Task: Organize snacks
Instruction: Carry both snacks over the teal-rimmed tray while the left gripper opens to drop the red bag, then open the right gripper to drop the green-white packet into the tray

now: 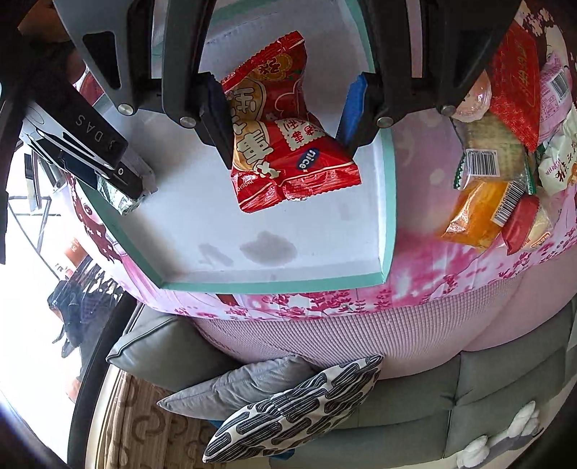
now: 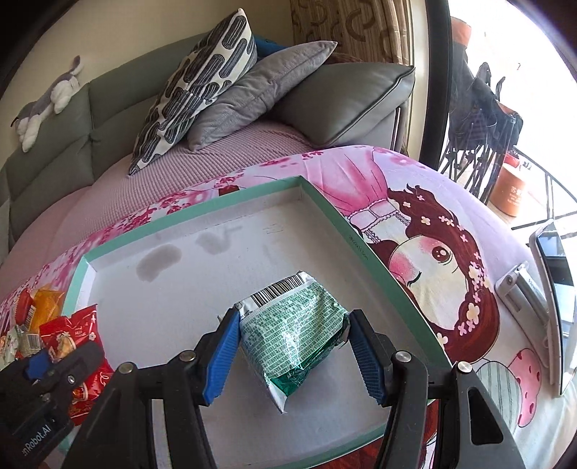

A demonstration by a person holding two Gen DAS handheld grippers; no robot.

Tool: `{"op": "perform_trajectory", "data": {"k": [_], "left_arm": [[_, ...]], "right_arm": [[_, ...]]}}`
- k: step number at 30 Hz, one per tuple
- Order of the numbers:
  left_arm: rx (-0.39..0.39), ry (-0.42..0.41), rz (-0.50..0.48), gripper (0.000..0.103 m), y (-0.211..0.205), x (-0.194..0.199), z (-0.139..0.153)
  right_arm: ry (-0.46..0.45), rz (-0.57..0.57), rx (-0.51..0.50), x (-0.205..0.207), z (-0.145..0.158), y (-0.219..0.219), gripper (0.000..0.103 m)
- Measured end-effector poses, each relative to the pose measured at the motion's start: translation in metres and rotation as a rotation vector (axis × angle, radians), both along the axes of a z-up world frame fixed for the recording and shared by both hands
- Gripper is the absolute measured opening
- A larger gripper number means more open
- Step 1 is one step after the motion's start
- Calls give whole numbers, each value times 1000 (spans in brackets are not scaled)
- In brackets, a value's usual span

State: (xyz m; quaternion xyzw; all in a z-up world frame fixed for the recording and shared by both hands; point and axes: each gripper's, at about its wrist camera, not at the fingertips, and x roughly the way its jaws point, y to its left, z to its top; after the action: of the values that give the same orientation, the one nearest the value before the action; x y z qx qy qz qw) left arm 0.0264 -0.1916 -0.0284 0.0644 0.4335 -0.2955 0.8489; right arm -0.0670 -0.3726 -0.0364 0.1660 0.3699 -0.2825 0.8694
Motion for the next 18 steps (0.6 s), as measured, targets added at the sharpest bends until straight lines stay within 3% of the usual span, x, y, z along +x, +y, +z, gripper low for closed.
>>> {"op": "perform_trajectory", "data": {"k": [7,12,18], "left_arm": [[9,25,3,56,-2,0,-2],[15,24,22,62,4,-2,4],[27,12,58,69,14,-4,15]], "right_arm": [[17,18,-15,4,-1,5,65],[21,41,-26,6,-1,9,66],[10,79,-54,8,3,17,79]]}}
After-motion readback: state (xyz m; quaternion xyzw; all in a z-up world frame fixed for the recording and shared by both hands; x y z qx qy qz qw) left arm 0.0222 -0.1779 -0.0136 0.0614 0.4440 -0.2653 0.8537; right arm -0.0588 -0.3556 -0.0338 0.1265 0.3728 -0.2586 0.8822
